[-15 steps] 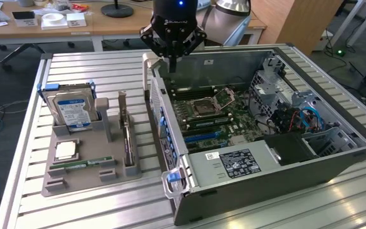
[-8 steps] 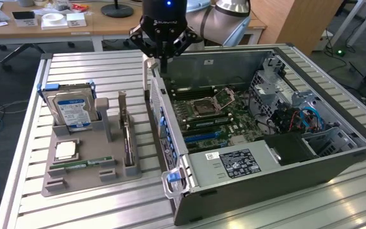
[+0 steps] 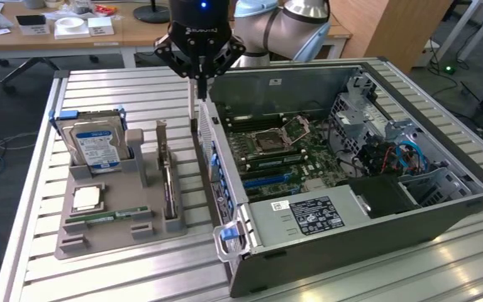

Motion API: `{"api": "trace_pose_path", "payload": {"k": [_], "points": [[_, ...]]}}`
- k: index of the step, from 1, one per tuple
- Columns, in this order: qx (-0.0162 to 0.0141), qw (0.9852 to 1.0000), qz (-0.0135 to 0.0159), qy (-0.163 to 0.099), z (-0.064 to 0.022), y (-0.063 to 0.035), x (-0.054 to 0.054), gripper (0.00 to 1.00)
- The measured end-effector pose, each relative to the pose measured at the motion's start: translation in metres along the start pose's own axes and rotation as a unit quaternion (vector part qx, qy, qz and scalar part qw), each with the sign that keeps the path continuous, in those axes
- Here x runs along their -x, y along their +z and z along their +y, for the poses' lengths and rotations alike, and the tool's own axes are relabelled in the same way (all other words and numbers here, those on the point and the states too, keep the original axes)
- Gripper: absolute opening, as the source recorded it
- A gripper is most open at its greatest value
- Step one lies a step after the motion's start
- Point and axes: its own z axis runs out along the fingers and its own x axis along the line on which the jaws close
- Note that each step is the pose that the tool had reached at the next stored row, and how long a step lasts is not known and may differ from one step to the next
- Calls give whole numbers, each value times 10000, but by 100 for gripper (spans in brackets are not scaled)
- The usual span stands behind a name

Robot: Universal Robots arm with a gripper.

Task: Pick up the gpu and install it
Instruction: 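Reach for the gpu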

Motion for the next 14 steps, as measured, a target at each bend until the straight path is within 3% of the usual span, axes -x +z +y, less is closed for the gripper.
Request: {"api": "trace_pose_path", "payload": {"k": [14], "points": [[0, 10000, 0, 0, -30, 19, -385, 11]]}}
